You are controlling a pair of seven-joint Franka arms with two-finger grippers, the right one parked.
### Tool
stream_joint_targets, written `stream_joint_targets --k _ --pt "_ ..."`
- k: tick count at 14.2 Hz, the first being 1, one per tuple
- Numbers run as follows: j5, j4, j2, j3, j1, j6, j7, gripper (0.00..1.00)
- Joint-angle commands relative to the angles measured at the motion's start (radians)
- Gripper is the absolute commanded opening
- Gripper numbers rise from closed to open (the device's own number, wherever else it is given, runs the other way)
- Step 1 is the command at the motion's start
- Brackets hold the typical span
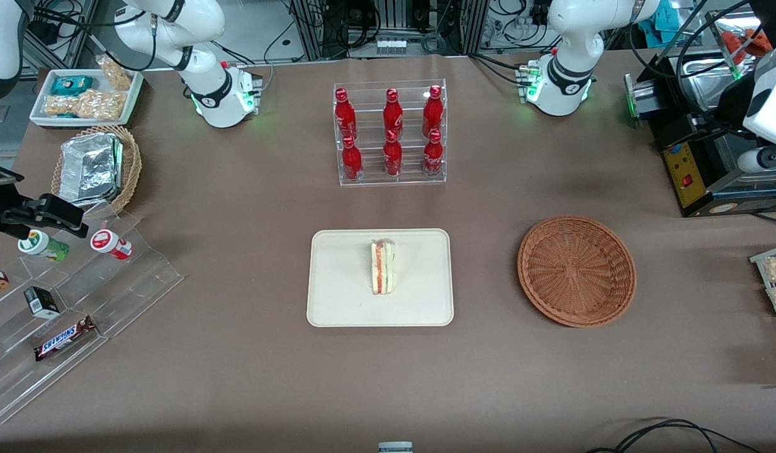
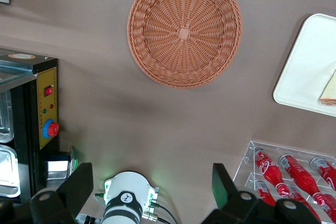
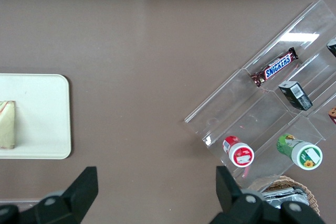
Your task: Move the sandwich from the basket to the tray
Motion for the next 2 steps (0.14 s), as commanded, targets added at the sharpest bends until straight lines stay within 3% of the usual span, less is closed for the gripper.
stream_joint_targets --k 1,2 --pt "-0.004 0.017 0.001 0.0 0.007 -0.002 0.013 1.0" --pt "-0.004 0.017 0.001 0.0 0.007 -0.002 0.012 1.0"
